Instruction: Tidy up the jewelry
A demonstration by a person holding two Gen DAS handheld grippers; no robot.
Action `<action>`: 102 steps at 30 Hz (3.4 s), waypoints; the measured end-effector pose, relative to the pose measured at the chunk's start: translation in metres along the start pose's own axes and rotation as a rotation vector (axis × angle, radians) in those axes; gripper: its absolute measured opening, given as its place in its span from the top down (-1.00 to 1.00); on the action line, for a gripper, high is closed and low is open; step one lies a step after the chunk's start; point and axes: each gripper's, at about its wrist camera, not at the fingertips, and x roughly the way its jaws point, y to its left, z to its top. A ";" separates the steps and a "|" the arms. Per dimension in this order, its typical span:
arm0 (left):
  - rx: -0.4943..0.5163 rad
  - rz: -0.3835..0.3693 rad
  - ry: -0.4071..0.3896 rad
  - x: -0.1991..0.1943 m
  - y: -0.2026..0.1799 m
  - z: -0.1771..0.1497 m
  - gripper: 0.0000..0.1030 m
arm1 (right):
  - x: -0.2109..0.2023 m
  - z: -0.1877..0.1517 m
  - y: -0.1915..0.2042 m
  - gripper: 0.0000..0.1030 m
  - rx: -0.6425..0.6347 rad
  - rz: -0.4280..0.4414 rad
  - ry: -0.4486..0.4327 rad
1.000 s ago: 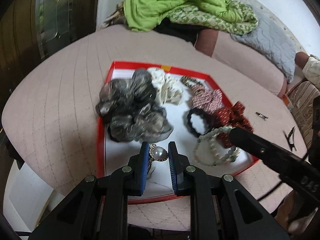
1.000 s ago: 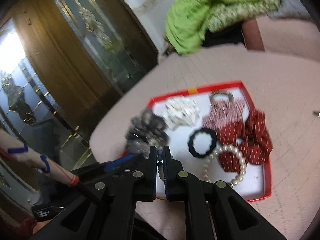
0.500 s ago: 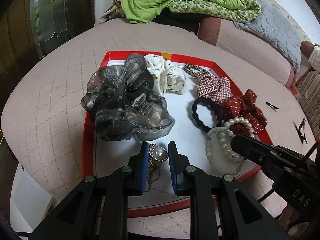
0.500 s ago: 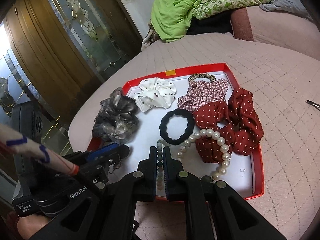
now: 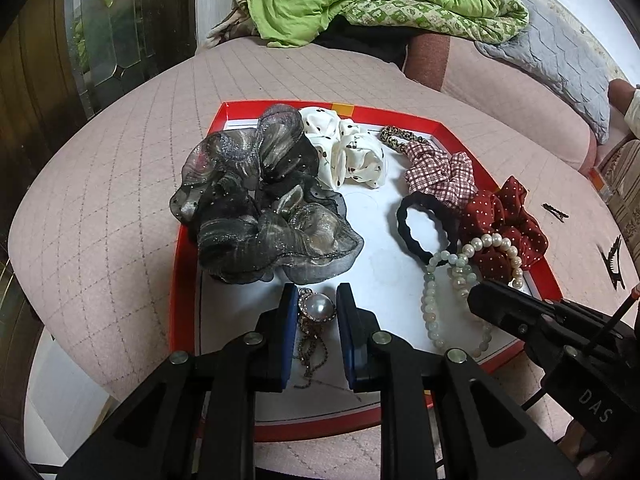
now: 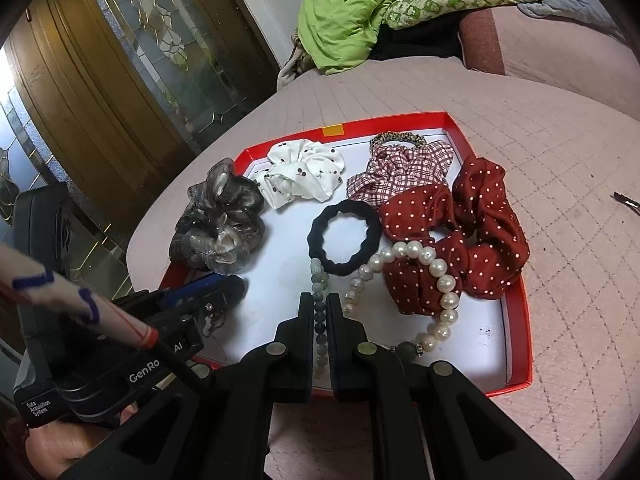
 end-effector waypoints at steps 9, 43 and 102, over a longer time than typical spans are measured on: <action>0.003 0.005 -0.001 0.000 0.000 0.000 0.63 | -0.001 -0.001 0.000 0.86 -0.006 -0.005 0.001; 0.022 0.067 -0.351 -0.133 -0.039 -0.031 -0.89 | -0.121 -0.019 -0.004 -0.29 0.000 -0.175 -0.146; 0.038 0.309 -0.170 -0.114 -0.032 -0.028 -0.95 | -0.140 -0.036 0.033 -0.78 -0.102 -0.383 -0.094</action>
